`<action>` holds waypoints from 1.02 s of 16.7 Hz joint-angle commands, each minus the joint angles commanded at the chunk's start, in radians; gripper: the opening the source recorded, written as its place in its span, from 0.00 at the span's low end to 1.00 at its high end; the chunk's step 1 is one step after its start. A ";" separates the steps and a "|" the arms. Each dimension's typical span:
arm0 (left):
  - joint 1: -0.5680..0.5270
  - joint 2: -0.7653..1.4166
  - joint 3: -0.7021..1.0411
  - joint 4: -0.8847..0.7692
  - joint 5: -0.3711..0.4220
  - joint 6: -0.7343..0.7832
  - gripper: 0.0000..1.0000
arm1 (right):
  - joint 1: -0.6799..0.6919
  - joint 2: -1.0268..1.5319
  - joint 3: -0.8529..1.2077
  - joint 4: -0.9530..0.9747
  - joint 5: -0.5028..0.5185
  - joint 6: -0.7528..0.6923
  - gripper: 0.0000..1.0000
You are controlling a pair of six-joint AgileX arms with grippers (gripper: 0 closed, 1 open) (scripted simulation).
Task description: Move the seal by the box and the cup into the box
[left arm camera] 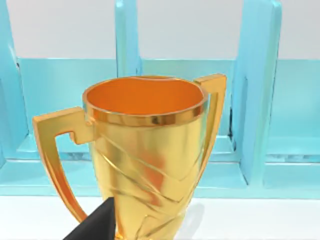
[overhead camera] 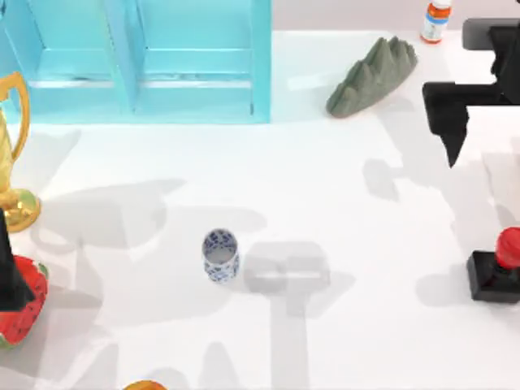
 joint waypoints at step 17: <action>0.000 0.000 0.000 0.000 0.000 0.000 1.00 | 0.601 0.721 0.855 -0.049 0.067 0.581 1.00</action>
